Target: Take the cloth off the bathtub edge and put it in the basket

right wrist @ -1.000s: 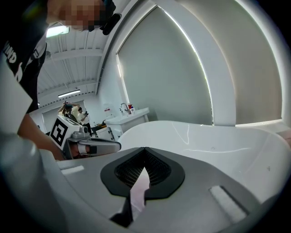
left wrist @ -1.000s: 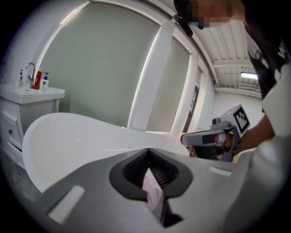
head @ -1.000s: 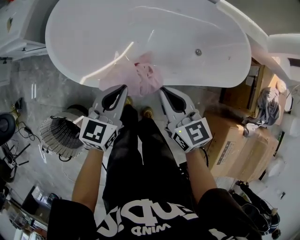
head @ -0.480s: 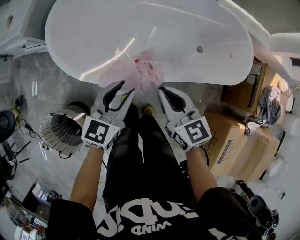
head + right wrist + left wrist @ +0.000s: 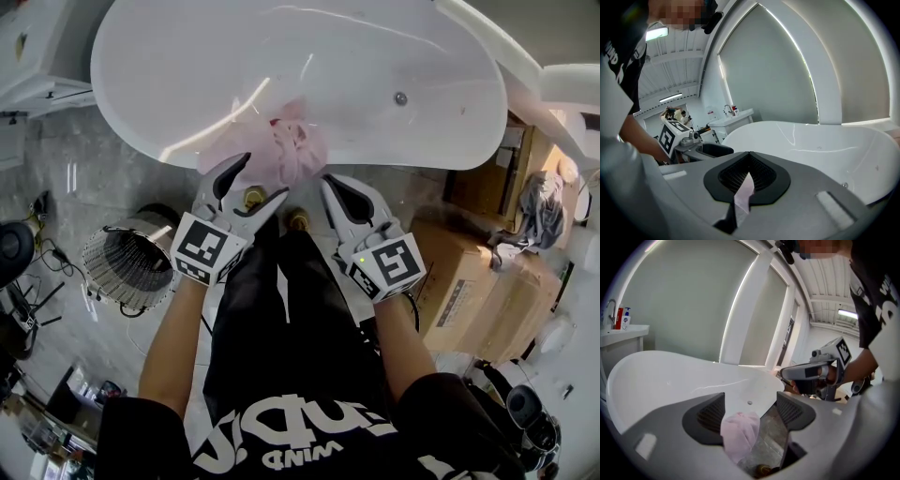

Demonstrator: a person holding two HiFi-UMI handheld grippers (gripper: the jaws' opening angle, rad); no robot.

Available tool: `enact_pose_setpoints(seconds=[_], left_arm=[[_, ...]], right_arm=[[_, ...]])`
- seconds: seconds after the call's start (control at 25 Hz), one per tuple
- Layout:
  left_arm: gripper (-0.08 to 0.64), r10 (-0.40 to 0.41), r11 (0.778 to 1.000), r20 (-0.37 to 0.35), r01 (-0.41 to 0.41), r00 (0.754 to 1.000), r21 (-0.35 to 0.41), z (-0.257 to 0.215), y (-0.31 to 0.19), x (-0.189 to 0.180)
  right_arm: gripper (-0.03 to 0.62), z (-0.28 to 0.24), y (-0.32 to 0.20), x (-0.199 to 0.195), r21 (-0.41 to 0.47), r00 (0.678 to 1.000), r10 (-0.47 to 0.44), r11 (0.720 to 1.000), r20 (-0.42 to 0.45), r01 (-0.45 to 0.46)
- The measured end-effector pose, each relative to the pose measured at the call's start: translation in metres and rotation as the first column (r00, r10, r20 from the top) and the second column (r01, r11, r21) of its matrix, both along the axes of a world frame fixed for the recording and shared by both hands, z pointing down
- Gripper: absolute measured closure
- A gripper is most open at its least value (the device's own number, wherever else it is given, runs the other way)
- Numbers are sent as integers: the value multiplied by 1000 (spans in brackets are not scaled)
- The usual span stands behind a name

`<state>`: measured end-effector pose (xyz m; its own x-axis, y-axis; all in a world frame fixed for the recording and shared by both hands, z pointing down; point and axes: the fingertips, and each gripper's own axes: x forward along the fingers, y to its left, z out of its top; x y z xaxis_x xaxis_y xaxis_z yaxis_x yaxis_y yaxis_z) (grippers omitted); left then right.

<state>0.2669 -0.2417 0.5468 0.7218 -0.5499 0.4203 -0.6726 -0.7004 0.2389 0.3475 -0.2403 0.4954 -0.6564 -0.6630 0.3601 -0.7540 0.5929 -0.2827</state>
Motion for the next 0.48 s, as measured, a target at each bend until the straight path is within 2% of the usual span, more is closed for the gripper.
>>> enact_pose_setpoints(seconds=[0.28,0.48], left_arm=[[238,75,997,63,-72,995,-38,27,-1,6],[238,140,987,105,-131,985,-92,54,-3,11]], right_arm=[[588,-5,-2,3,6,1000,22,1000,4,-22],[588,-6,-4,3,4,999,38,999,3,-38]])
